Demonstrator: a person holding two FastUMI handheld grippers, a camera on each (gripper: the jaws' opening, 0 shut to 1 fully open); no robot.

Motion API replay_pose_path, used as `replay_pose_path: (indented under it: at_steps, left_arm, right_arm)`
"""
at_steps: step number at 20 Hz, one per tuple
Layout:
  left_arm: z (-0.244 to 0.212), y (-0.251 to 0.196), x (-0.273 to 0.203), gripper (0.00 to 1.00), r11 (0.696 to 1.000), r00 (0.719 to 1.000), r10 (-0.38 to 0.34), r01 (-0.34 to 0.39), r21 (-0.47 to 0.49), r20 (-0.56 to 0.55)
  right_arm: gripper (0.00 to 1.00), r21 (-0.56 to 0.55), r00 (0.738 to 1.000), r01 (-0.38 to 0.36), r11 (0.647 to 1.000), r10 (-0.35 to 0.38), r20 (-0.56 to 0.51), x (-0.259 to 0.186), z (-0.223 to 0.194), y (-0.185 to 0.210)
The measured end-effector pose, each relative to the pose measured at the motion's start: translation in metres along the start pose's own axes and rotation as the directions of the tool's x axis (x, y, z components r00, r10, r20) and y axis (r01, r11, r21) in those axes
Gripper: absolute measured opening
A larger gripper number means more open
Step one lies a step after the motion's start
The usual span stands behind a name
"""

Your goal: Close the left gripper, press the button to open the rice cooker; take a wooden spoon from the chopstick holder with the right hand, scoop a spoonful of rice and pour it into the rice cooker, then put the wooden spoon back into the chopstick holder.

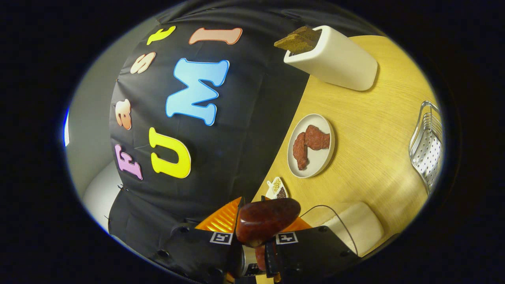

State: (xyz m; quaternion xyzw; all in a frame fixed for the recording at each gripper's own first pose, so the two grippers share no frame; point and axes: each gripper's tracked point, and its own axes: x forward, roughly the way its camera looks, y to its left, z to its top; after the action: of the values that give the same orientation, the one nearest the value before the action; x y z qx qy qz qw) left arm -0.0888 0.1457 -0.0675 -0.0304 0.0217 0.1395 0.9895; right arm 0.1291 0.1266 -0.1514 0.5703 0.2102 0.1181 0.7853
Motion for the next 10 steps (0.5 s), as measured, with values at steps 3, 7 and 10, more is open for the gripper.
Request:
replay_pose_path:
  at_steps: [3,7,10]
  left_arm:
    - [-0.002,0.008,0.002,0.89,1.0,1.0,0.01,-0.01,-0.009,-0.002]
    - [-0.007,0.025,0.003,0.9,1.0,1.0,0.027,-0.028,-0.015,-0.01]
    - [-0.007,0.042,0.002,0.89,0.999,0.999,0.049,-0.049,-0.023,-0.011]
  right_arm:
    - [0.22,0.011,0.999,-0.032,0.999,0.032,-0.025,0.01,-0.014,0.016]
    - [0.25,0.017,0.995,-0.075,0.997,0.076,-0.067,0.031,-0.04,0.048]
    - [0.22,-0.003,0.99,-0.101,0.995,0.101,-0.1,0.049,-0.063,0.071]
